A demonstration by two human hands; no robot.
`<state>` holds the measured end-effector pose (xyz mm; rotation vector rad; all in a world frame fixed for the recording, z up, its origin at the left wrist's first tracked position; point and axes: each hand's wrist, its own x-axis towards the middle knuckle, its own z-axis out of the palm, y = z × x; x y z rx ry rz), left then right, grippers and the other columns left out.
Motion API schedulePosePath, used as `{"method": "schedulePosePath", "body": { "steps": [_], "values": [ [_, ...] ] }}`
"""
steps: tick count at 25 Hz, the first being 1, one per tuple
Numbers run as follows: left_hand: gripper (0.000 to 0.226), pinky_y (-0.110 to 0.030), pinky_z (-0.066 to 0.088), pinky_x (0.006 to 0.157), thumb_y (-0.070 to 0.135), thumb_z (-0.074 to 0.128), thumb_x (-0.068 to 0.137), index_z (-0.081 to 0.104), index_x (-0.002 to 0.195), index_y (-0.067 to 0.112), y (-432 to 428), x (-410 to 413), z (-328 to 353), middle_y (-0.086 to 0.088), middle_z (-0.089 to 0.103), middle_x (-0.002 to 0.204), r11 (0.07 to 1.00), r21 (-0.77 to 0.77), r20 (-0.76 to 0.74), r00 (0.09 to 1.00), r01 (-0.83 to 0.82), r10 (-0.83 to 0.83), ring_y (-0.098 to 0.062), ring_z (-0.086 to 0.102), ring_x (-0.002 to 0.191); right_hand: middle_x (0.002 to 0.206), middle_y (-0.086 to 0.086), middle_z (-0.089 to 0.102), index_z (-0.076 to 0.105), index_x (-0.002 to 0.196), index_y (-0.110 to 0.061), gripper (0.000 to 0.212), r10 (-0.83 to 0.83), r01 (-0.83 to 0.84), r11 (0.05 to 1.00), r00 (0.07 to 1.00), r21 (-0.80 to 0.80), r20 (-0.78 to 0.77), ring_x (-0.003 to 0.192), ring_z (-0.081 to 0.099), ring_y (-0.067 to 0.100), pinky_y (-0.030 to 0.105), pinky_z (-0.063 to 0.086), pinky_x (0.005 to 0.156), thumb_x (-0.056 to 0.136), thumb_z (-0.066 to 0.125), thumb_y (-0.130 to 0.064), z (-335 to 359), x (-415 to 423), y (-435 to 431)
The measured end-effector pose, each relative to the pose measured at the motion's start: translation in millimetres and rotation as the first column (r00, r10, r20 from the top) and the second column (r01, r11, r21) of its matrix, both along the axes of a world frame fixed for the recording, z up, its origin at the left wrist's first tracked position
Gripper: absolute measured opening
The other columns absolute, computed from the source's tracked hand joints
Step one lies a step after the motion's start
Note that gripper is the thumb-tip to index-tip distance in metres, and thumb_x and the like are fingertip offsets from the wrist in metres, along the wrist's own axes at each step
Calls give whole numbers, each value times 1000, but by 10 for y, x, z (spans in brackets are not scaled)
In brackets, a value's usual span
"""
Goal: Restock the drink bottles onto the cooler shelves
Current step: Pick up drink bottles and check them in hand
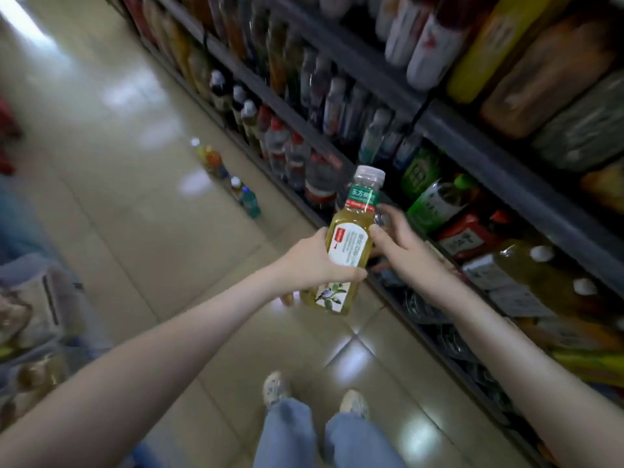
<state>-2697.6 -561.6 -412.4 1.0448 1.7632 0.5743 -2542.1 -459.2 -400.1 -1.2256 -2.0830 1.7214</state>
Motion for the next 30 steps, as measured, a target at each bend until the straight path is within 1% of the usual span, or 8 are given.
{"method": "schedulePosePath", "body": {
  "steps": [3,9,13,16,19,23,26,30],
  "values": [
    [74,-33,53,88,66,75,56,51,117,33,-58,-281,713,10,63,111,996,84,-29,999,17,-15,-7,62,98,114,2,65,44,125,-35,25,-53,44,995,994,-87,-94,94,65,17,37,56,71,101,37,-39,648,-310,-229],
    [62,-33,56,84,69,66,67,54,111,27,-124,-844,1660,9,68,100,991,133,-94,996,14,-2,-7,67,88,118,-4,62,38,135,-25,47,-34,22,998,968,-52,-250,94,69,14,32,58,70,93,56,-38,1541,-767,-390],
    [53,-35,56,86,60,64,78,57,115,22,180,-1225,2205,4,72,100,972,223,49,995,74,-87,-11,69,90,118,-3,63,36,137,-29,48,-36,61,996,934,61,-357,95,69,14,38,59,74,93,56,-36,2029,-1032,-145],
    [43,-31,57,81,46,62,86,57,119,19,479,-1436,2431,3,72,101,951,299,68,993,77,-101,-9,70,89,120,-4,61,27,138,-41,54,-48,107,988,899,113,-435,96,69,13,32,58,70,93,56,-34,2259,-1247,119],
    [49,-26,56,80,52,66,79,55,119,26,871,-1654,2644,11,69,102,889,456,-104,994,34,15,-4,67,89,123,-1,61,28,136,-41,52,-107,210,962,877,172,-469,97,69,13,39,59,77,93,57,-37,2475,-1560,471],
    [55,-30,55,80,50,71,73,51,119,29,1295,-1951,2941,10,68,99,769,628,-371,914,119,162,-6,65,88,103,-11,60,32,127,-28,66,-187,305,876,929,374,-319,91,65,10,41,59,77,78,65,-59,2796,-2028,841],
    [69,-33,53,78,54,63,68,44,129,28,1542,-2123,2995,6,69,97,671,708,-490,838,221,240,-16,66,87,95,-15,57,31,118,-26,71,-298,426,796,894,430,-335,85,59,1,26,55,74,71,74,-55,2898,-2300,989],
    [74,-28,51,78,58,59,73,38,137,29,1931,-2375,3102,9,67,103,502,757,-568,801,417,191,-12,64,91,94,-18,63,37,115,-31,59,-351,599,693,767,402,-537,87,62,-8,13,49,76,75,79,-38,2875,-2462,1223]
  ]
}}
